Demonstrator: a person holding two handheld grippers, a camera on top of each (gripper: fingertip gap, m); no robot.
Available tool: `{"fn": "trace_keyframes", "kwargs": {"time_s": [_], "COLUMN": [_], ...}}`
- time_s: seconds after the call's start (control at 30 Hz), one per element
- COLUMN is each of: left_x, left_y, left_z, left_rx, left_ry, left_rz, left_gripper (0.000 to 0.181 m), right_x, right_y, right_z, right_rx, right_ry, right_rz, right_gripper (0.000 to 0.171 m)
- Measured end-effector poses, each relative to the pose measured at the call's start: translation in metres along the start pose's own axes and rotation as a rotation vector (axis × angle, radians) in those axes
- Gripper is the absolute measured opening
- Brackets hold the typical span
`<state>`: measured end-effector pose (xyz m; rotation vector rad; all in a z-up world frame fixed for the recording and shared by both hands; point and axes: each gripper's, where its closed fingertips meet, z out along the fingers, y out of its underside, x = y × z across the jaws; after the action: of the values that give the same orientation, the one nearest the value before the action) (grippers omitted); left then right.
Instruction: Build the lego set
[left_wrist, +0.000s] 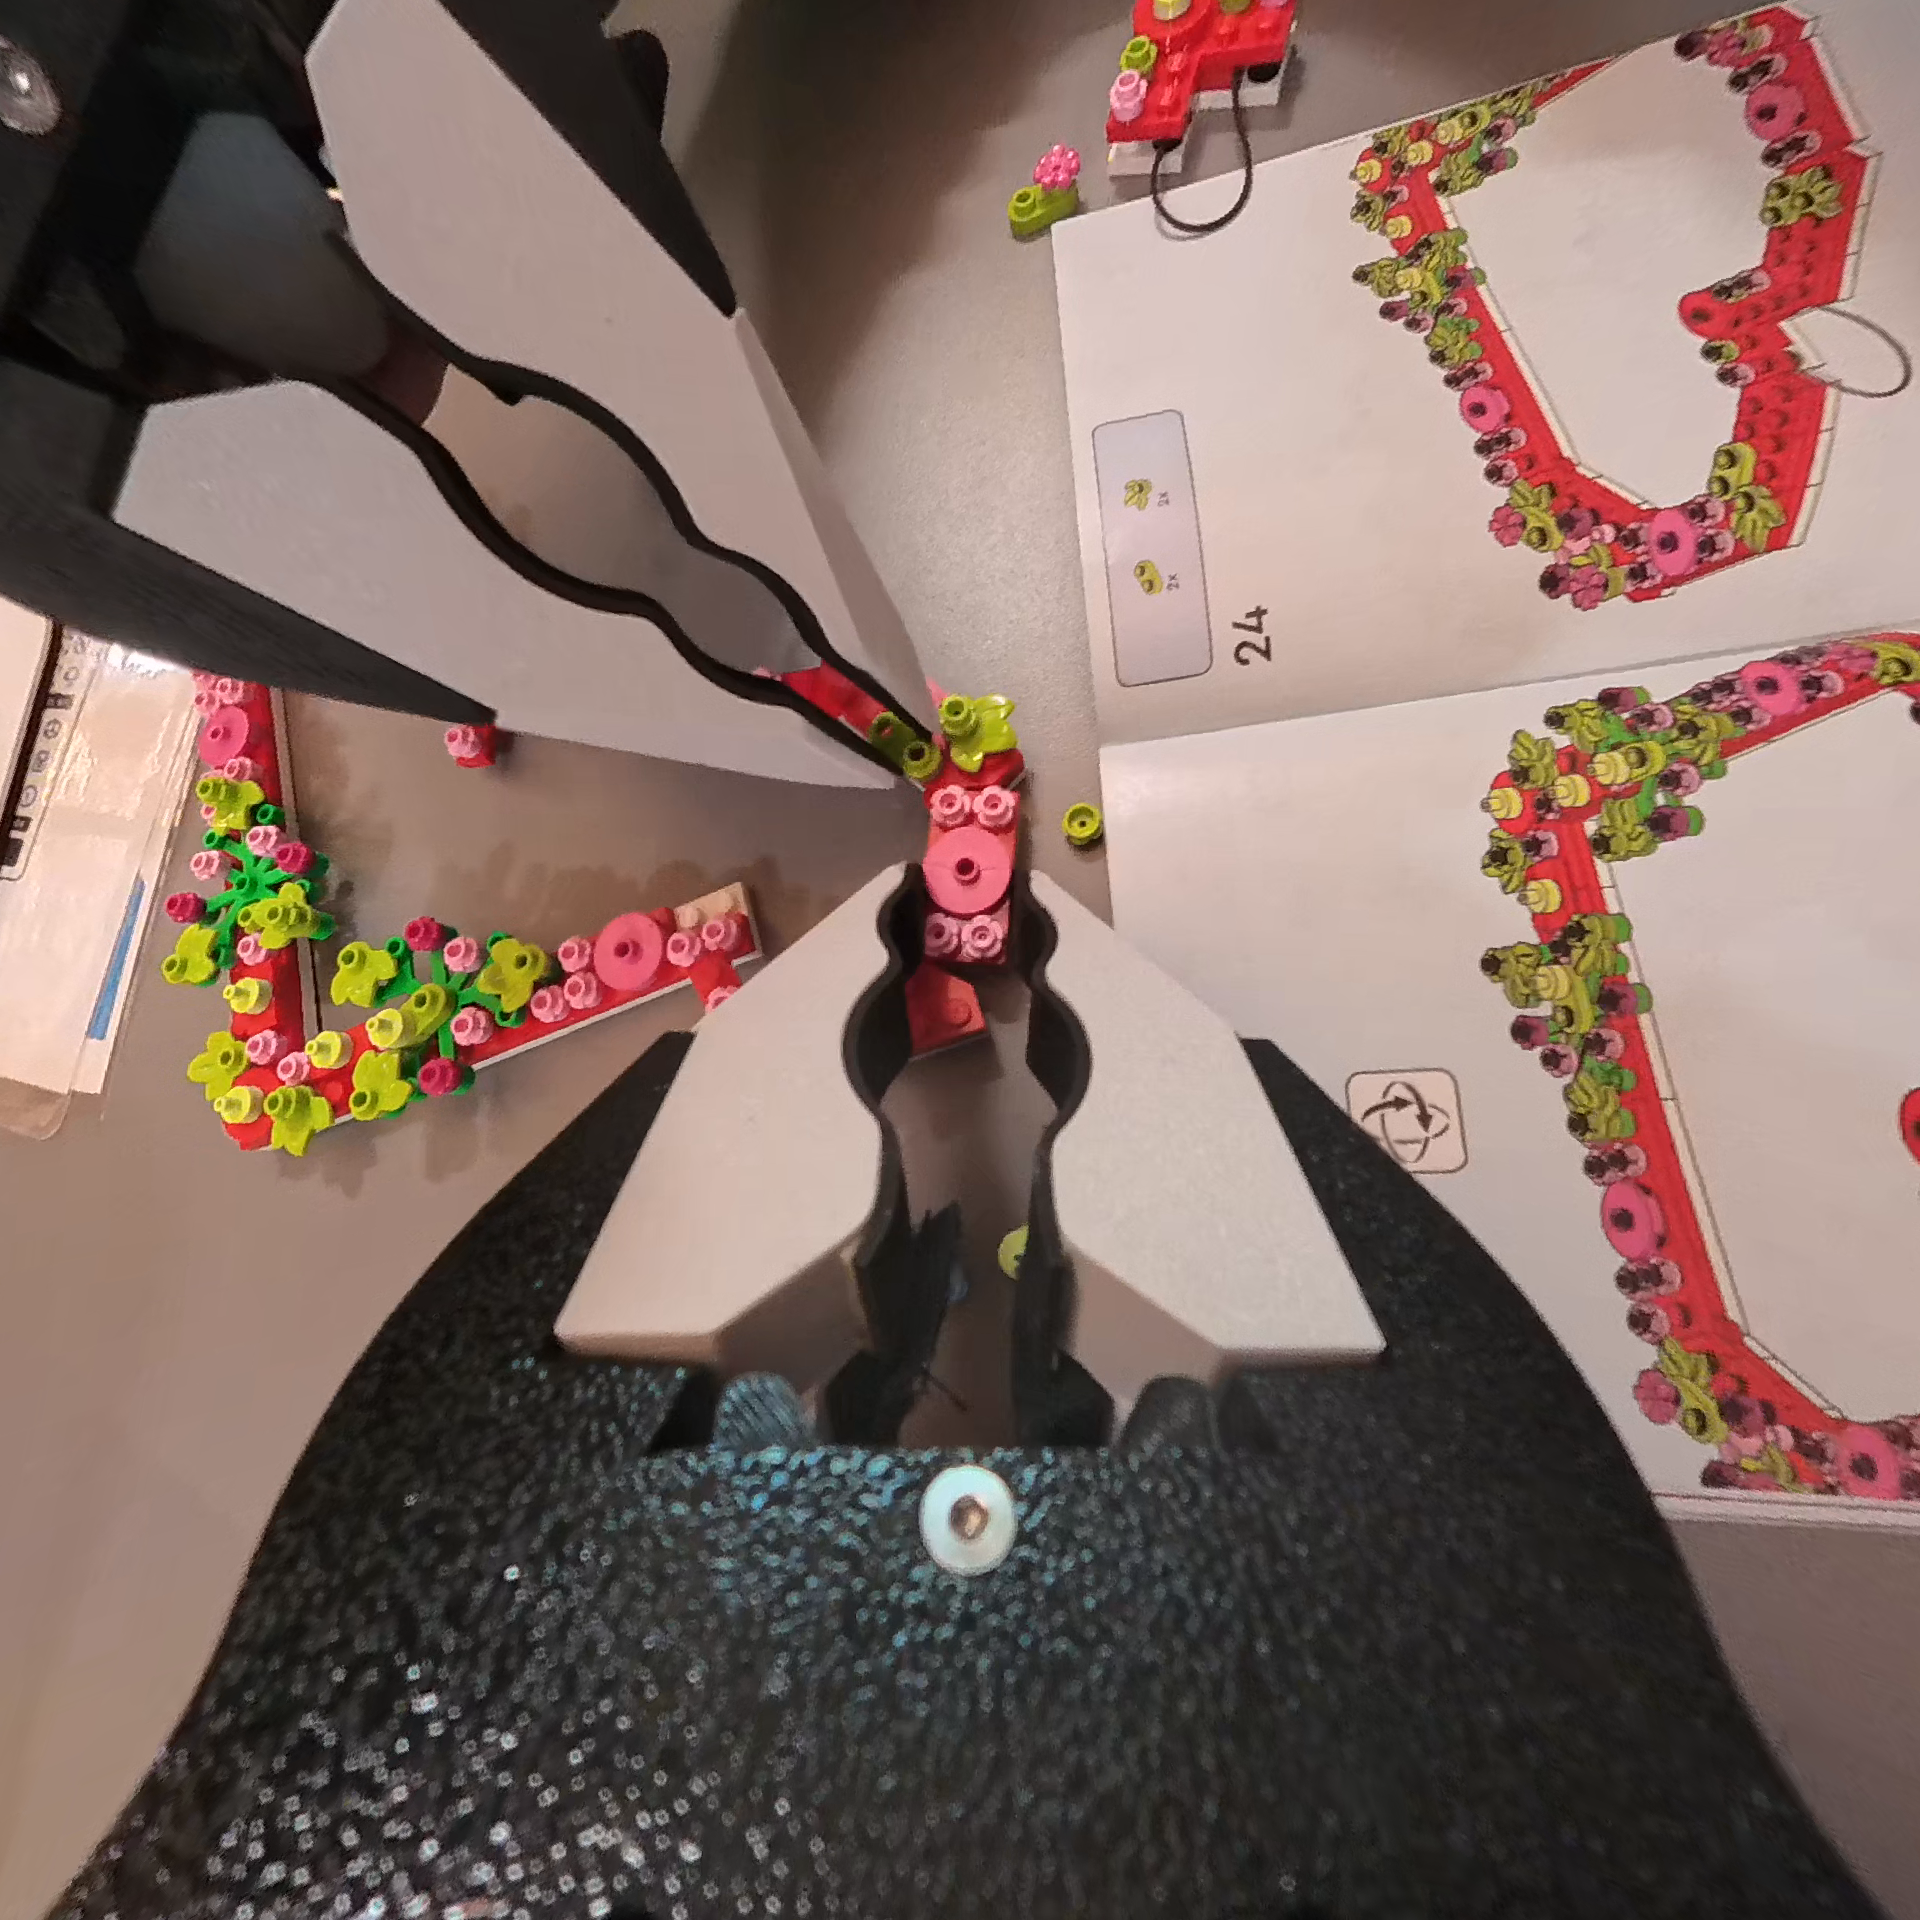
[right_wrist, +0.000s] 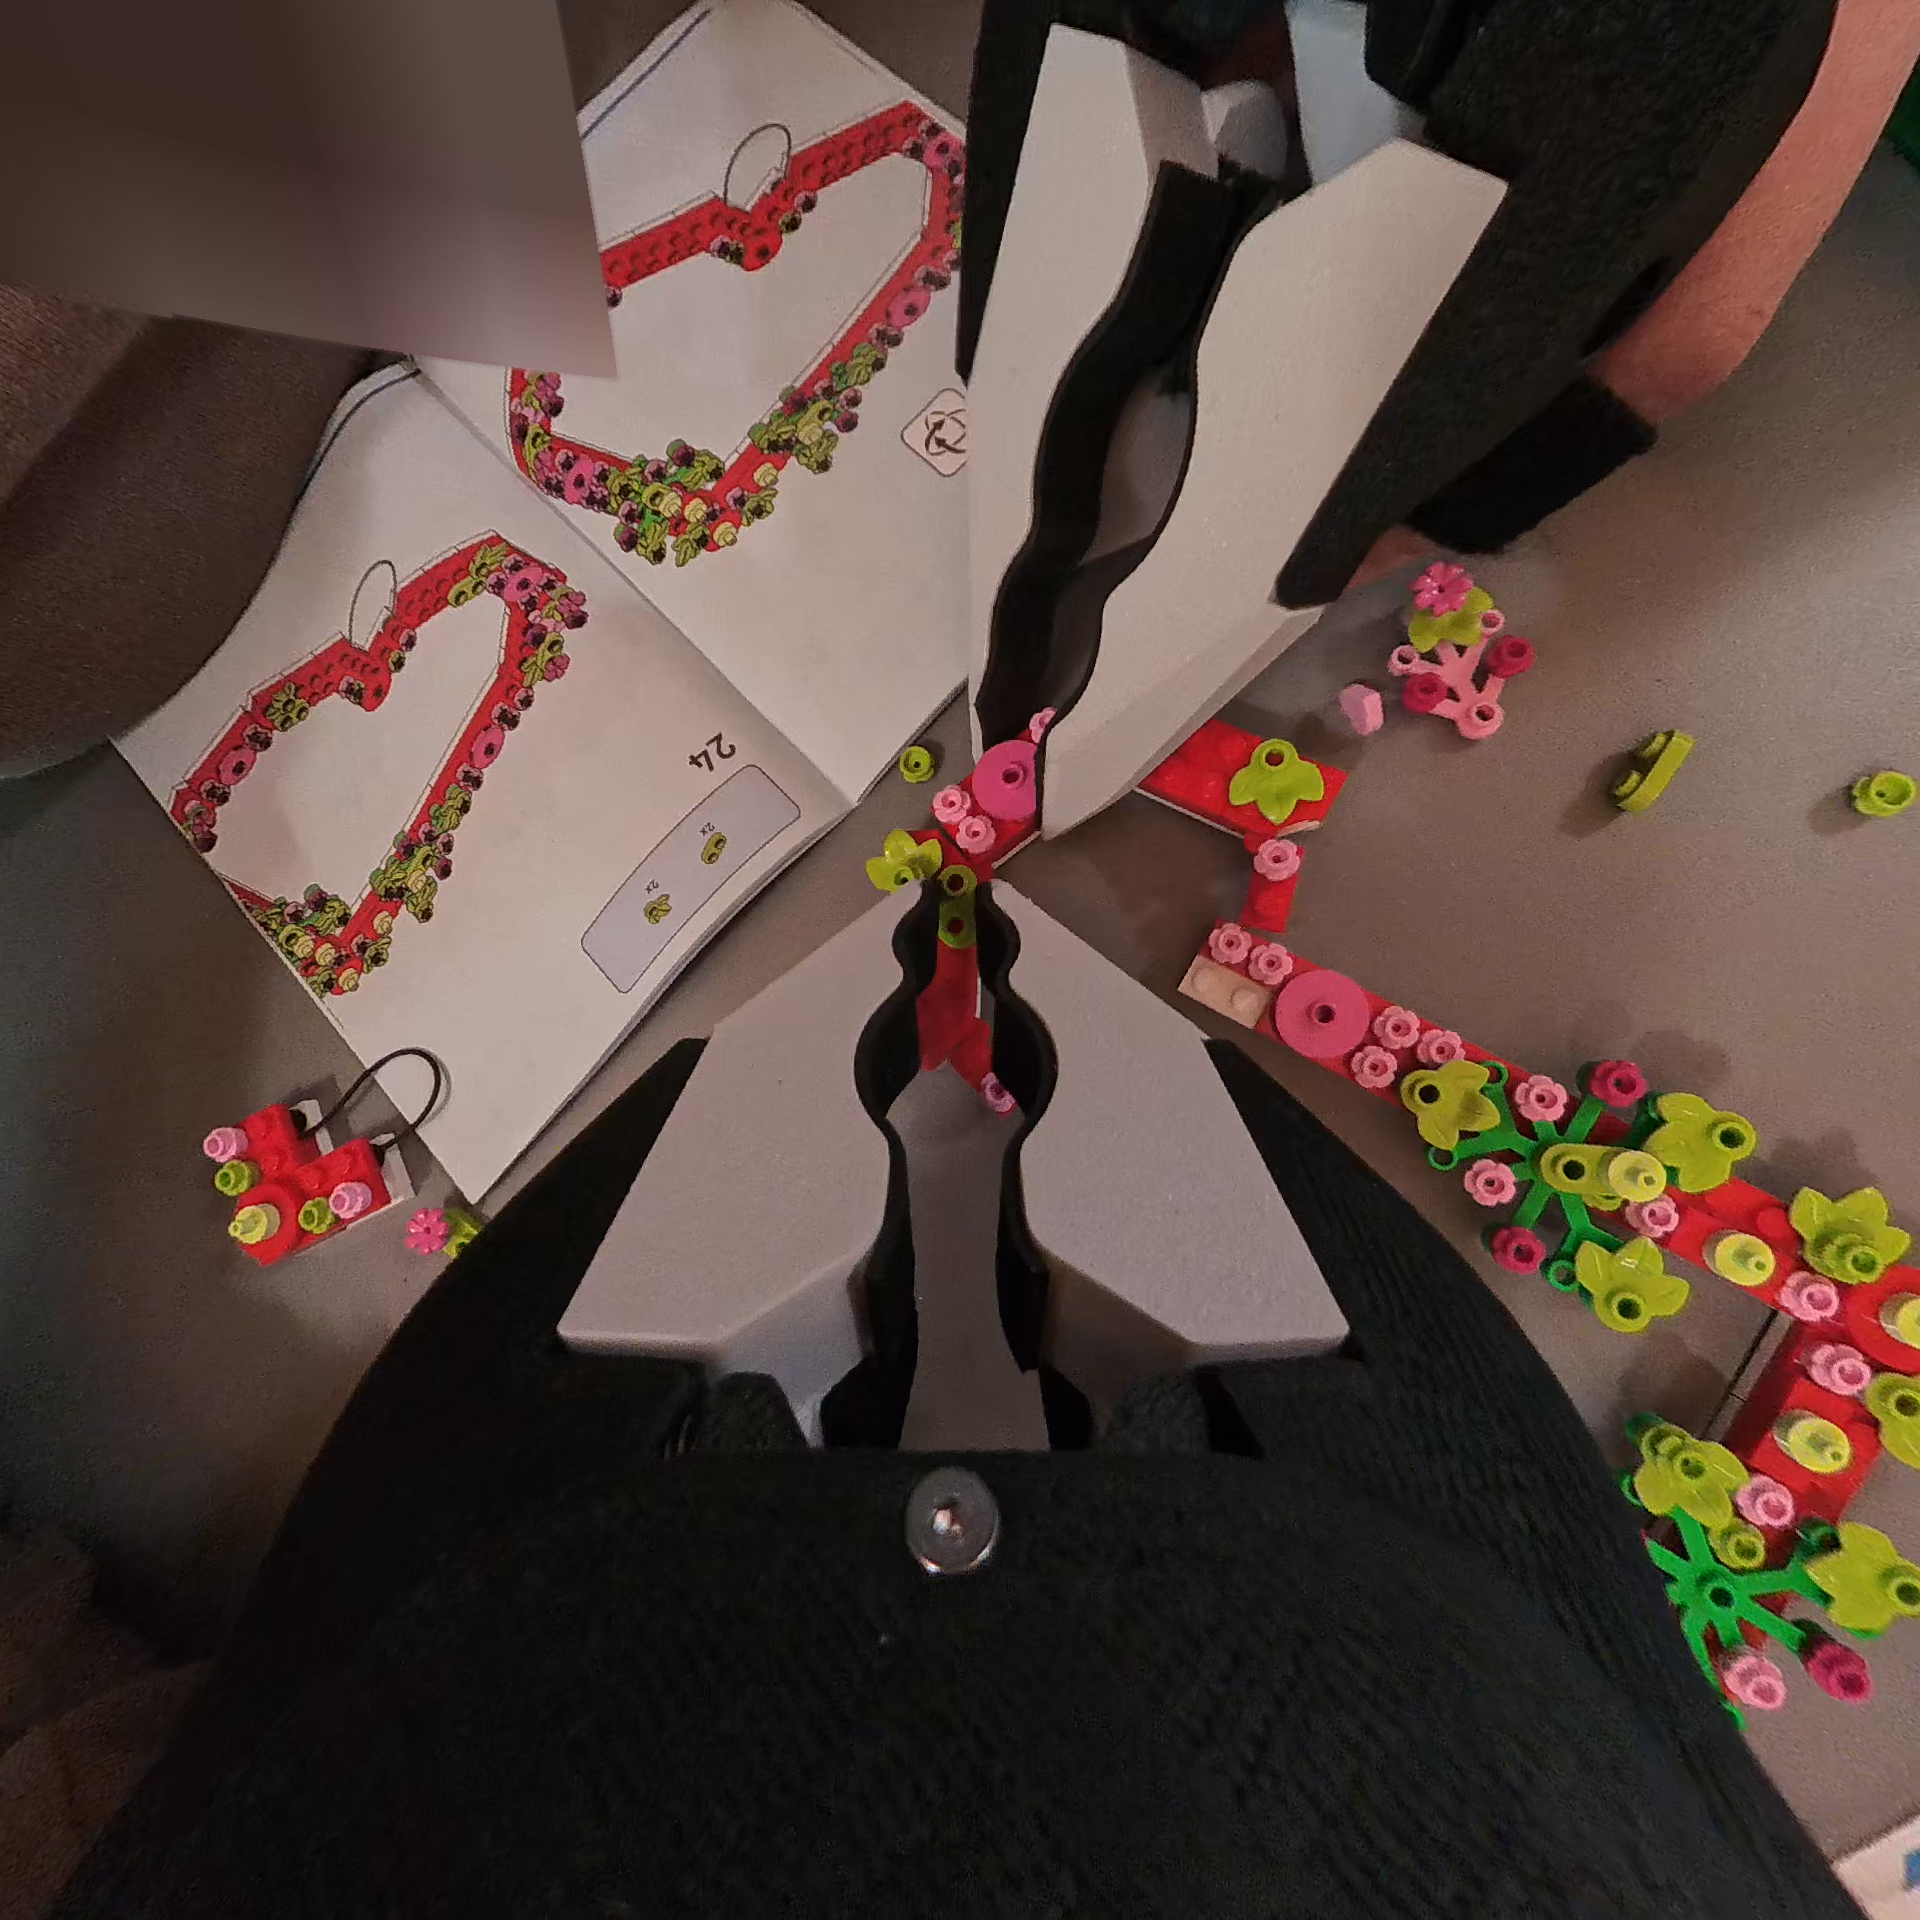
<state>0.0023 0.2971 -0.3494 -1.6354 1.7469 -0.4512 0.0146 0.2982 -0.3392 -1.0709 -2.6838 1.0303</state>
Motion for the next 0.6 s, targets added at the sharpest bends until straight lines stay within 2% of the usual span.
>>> {"fn": "trace_keyframes", "kwargs": {"time_s": [0.6], "left_x": [0.0002], "left_y": [-0.0002], "left_z": [0.0001], "left_rx": [0.001], "left_ry": [-0.001], "left_rz": [0.003], "left_gripper": [0.015], "right_x": [-0.0037], "right_y": [-0.0013], "right_z": [-0.0011], "right_rx": [0.076], "right_ry": [-0.085], "right_rz": [0.061], "right_gripper": [0.005]}}
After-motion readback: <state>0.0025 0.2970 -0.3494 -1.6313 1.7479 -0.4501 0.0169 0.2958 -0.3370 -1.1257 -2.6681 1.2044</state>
